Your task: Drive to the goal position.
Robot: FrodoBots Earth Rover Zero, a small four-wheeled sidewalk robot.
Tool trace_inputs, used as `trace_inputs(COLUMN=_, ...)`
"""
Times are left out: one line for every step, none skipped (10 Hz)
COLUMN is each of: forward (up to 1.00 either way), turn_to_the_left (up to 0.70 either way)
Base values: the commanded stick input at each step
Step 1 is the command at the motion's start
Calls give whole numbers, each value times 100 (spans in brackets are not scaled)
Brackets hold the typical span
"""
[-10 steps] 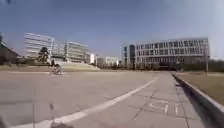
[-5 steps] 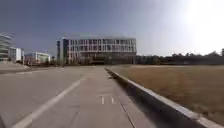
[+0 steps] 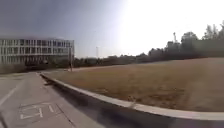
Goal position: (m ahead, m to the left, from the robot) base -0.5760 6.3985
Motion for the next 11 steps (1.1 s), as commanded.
trace_inputs(forward=5, turn_to_the_left=-33)
trace_inputs(forward=5, turn_to_the_left=-33)
trace_inputs(forward=5, turn_to_the_left=-33)
trace_inputs(forward=5, turn_to_the_left=-33)
trace_inputs(forward=5, turn_to_the_left=-33)
trace_inputs(forward=5, turn_to_the_left=-33)
trace_inputs(forward=5, turn_to_the_left=-33)
trace_inputs(forward=5, turn_to_the_left=-33)
trace_inputs(forward=5, turn_to_the_left=-33)
trace_inputs(forward=5, turn_to_the_left=-33)
trace_inputs(forward=5, turn_to_the_left=-33)
